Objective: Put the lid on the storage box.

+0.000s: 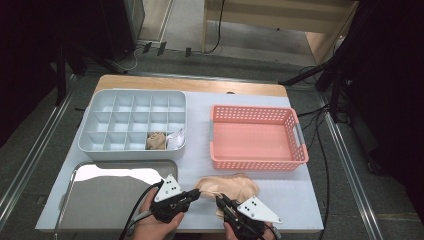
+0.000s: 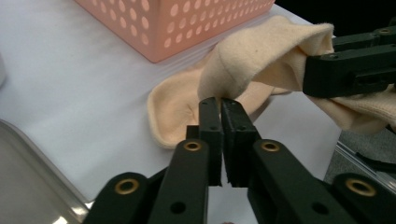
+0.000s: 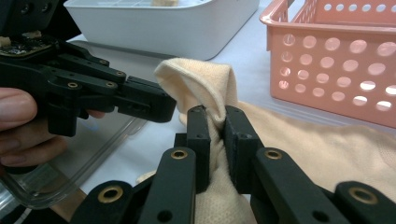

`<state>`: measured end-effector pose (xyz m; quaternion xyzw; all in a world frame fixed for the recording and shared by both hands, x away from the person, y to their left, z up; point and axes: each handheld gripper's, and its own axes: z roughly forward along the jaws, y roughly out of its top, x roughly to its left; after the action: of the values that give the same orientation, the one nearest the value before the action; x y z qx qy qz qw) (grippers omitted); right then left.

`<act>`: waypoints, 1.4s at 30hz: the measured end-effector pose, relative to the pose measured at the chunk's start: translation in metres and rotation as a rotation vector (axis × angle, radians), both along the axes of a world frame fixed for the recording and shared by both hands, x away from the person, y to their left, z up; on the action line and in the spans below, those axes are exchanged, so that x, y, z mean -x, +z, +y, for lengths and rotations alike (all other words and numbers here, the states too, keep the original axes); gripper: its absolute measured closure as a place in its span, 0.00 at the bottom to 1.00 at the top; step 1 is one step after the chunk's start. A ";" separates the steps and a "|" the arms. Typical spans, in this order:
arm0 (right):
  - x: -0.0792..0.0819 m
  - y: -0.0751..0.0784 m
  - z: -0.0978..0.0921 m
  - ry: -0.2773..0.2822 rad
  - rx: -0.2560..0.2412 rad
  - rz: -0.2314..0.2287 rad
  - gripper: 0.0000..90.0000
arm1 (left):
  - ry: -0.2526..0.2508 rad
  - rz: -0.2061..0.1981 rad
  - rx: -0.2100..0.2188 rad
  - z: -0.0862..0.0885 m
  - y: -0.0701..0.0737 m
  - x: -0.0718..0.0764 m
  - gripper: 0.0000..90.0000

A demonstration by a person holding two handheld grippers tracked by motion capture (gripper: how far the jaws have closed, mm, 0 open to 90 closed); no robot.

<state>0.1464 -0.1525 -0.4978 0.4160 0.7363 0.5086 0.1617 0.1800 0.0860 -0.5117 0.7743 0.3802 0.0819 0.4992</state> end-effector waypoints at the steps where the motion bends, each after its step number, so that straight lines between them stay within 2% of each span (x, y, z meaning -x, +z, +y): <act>1: 0.000 0.000 0.000 0.000 -0.002 0.000 0.92 | 0.000 -0.004 0.002 0.001 0.001 0.000 1.00; 5: -0.001 0.000 -0.002 -0.002 0.000 0.005 0.91 | -0.017 0.006 -0.001 0.005 0.003 0.002 1.00; 8: -0.002 -0.001 -0.003 -0.005 0.001 0.012 0.91 | -0.030 0.017 -0.022 0.005 0.001 0.002 1.00; 9: -0.002 -0.001 -0.002 -0.008 -0.002 0.013 0.91 | -0.027 0.028 -0.032 0.003 0.000 0.002 0.93; 14: -0.002 0.000 -0.002 -0.007 -0.008 0.011 0.91 | 0.000 0.003 -0.077 -0.008 -0.008 0.003 0.56; 16: -0.001 0.000 -0.002 -0.007 -0.010 0.008 0.91 | -0.020 -0.011 -0.064 -0.010 -0.007 0.004 0.55; 19: -0.001 0.001 -0.003 -0.022 -0.014 0.003 0.91 | -0.071 -0.054 -0.090 -0.016 -0.005 0.008 0.52; 23: -0.001 0.002 -0.006 -0.021 -0.027 -0.003 0.91 | -0.078 -0.073 -0.087 -0.018 -0.005 0.010 0.50; 25: 0.000 0.002 -0.005 -0.007 -0.031 0.000 0.91 | -0.065 -0.071 -0.083 -0.017 -0.005 0.010 0.52; 29: 0.001 0.002 -0.001 0.023 -0.019 -0.003 0.91 | -0.028 -0.081 -0.058 -0.012 -0.002 0.008 0.65; 31: 0.001 0.002 0.000 0.030 -0.022 0.000 0.91 | -0.039 -0.082 -0.045 -0.008 0.000 0.008 0.77; 34: -0.001 0.001 -0.002 0.028 -0.022 0.003 0.91 | -0.065 -0.057 -0.032 -0.002 0.002 0.007 0.93; 37: -0.006 -0.002 -0.006 0.024 -0.008 0.026 0.85 | -0.077 -0.021 -0.044 0.001 0.002 0.004 0.96; 39: -0.012 -0.007 -0.011 -0.010 0.007 0.048 0.76 | -0.063 0.012 -0.040 0.004 0.001 0.002 0.97; 42: -0.016 -0.011 -0.020 -0.043 0.006 0.062 0.72 | -0.042 0.044 -0.027 0.010 0.001 -0.003 0.97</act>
<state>0.1629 -0.1725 -0.5091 0.4469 0.7333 0.4896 0.1510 0.1832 0.0958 -0.5102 0.7904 0.3736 0.0595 0.4818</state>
